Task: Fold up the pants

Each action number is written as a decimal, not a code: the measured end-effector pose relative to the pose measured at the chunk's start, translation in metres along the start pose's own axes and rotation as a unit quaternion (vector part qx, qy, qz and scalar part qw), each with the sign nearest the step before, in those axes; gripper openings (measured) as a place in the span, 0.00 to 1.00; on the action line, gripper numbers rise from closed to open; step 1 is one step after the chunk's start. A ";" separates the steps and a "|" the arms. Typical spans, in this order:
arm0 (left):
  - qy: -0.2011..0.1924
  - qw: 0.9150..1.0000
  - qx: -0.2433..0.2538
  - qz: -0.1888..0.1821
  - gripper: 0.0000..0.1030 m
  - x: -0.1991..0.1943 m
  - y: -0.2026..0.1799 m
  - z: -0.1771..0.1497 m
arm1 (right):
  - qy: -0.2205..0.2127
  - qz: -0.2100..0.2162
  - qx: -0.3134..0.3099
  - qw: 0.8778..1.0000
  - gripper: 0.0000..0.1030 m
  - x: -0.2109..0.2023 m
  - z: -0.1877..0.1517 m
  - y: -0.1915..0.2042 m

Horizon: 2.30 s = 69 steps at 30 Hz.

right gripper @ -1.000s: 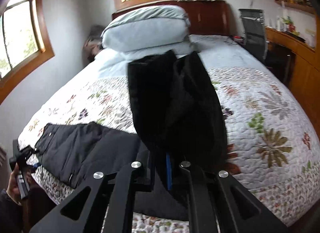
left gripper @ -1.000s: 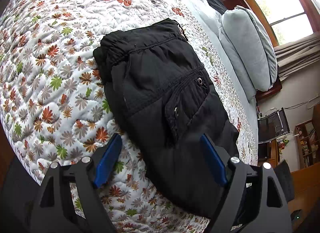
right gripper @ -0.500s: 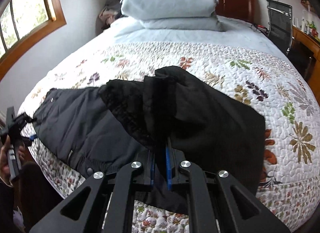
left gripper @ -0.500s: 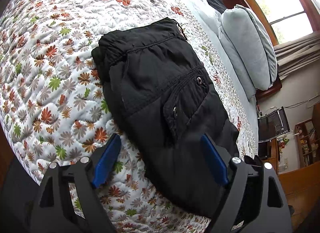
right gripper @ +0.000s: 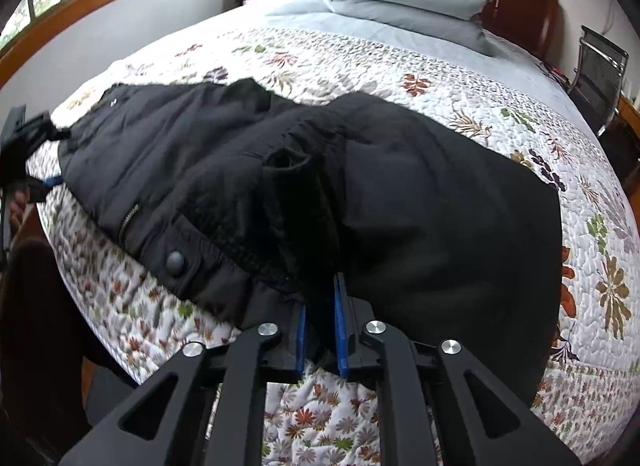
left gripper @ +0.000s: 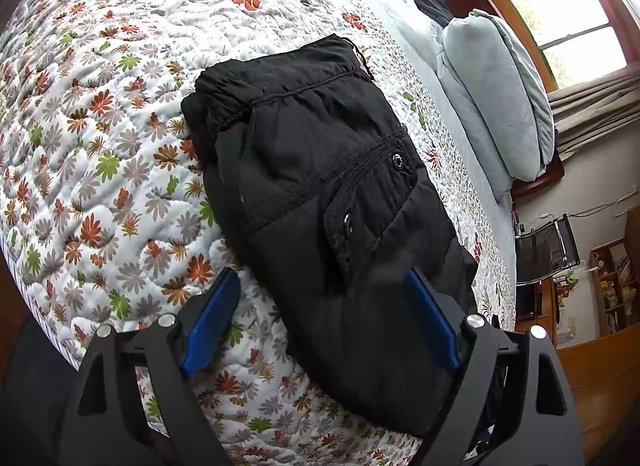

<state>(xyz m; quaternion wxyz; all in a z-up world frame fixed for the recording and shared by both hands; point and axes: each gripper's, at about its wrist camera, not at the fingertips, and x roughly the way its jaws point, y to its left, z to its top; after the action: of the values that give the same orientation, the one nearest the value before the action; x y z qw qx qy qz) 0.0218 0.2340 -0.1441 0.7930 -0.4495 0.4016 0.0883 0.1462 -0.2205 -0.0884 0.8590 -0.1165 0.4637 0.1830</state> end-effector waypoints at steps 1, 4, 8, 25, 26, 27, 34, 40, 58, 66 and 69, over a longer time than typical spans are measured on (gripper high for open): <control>0.000 1.000 0.000 0.000 0.82 0.000 0.000 0.000 | 0.001 0.003 0.001 1.000 0.22 0.002 -0.002 0.000; 0.001 1.000 0.000 0.000 0.82 0.000 0.000 0.000 | 0.009 0.023 -0.001 1.000 0.44 0.005 -0.005 0.001; 0.001 1.000 -0.003 0.000 0.83 0.000 0.000 -0.001 | -0.007 0.090 0.025 0.996 0.56 -0.007 -0.005 -0.002; 0.027 0.998 -0.037 -0.045 0.84 0.010 -0.005 -0.009 | 0.003 0.106 0.030 0.994 0.24 0.008 0.010 0.003; 0.027 0.998 -0.040 -0.050 0.84 0.009 -0.004 -0.008 | 0.003 0.107 0.030 0.994 0.24 0.008 0.010 0.003; 0.027 0.997 -0.047 -0.055 0.84 0.009 -0.004 -0.007 | 0.001 0.111 0.030 0.993 0.26 0.006 0.010 0.003; 0.028 0.993 -0.081 -0.083 0.83 0.009 0.002 -0.003 | -0.031 0.136 0.068 0.988 0.40 -0.019 0.009 -0.015; 0.016 0.988 -0.128 -0.090 0.77 0.001 0.025 -0.013 | -0.032 0.130 0.076 0.988 0.40 -0.027 0.003 -0.024; -0.001 0.972 -0.163 -0.171 0.79 0.021 0.020 -0.001 | -0.020 0.124 0.080 0.989 0.40 -0.019 -0.002 -0.022; 0.009 0.979 -0.154 -0.131 0.53 0.037 0.014 -0.001 | -0.016 0.120 0.086 0.989 0.41 -0.018 -0.003 -0.024; 0.008 0.980 -0.156 -0.124 0.48 0.036 0.016 -0.001 | -0.013 0.119 0.088 0.989 0.44 -0.016 -0.004 -0.025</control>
<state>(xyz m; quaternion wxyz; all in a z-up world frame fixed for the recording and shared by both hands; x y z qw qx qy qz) 0.0372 0.2345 -0.1803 0.7150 -0.6145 0.3301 0.0474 0.1457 -0.2484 -0.0761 0.8440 0.0184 0.4772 0.2441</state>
